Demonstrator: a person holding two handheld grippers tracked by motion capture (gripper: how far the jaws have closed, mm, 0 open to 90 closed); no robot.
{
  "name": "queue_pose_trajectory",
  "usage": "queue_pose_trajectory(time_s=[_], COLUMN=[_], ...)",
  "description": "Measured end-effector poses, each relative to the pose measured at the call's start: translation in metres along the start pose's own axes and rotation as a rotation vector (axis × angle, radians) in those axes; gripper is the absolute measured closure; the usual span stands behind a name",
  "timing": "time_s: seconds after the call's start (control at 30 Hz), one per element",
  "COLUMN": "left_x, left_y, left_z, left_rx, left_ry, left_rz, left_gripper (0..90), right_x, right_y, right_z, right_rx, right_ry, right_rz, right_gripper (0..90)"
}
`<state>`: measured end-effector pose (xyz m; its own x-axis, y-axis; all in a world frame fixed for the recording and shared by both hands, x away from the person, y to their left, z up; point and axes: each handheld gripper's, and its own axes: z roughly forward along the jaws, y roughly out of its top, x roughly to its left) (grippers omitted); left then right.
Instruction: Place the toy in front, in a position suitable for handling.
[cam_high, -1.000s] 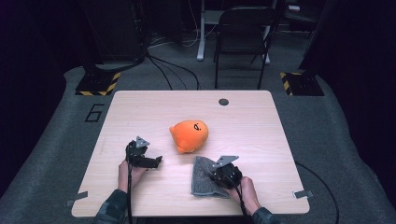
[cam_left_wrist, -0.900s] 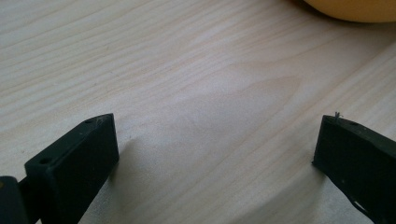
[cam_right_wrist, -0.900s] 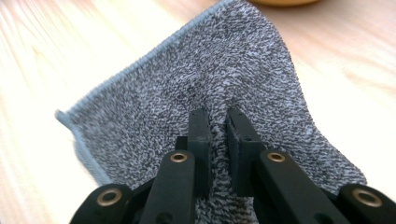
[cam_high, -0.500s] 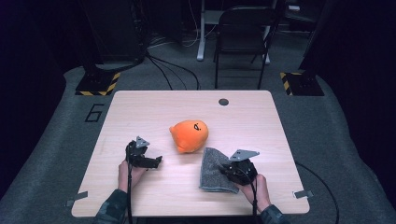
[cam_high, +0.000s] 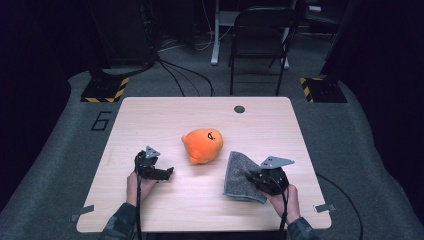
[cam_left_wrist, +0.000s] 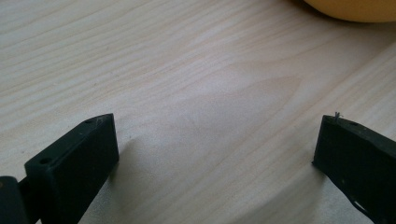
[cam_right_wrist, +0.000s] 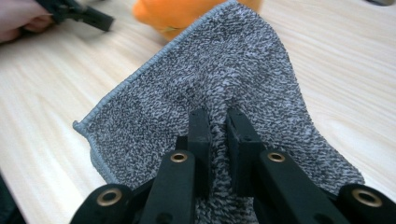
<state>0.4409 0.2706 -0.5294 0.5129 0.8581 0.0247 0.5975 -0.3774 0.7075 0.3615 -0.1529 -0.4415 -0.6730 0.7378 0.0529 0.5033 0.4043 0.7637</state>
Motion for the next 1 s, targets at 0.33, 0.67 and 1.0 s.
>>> queue_pose_trajectory(time_s=[0.33,0.67,1.0], left_x=[0.000,0.000,0.000], left_y=[0.000,0.000,0.000], left_z=[0.000,0.000,0.000], left_rx=[0.000,0.000,0.000], left_ry=[0.000,0.000,0.000], left_rz=[0.000,0.000,0.000], left_gripper=[0.0,0.0,0.0], right_x=[-0.032,-0.063,-0.105], right_y=[-0.007,-0.013,-0.023], right_z=[-0.014,-0.027,-0.023], right_rx=[-0.025,-0.054,-0.038], right_ry=[-0.070,-0.165,-0.291], right_rz=[0.082,0.172,0.296], right_gripper=[81.5,81.5,81.4])
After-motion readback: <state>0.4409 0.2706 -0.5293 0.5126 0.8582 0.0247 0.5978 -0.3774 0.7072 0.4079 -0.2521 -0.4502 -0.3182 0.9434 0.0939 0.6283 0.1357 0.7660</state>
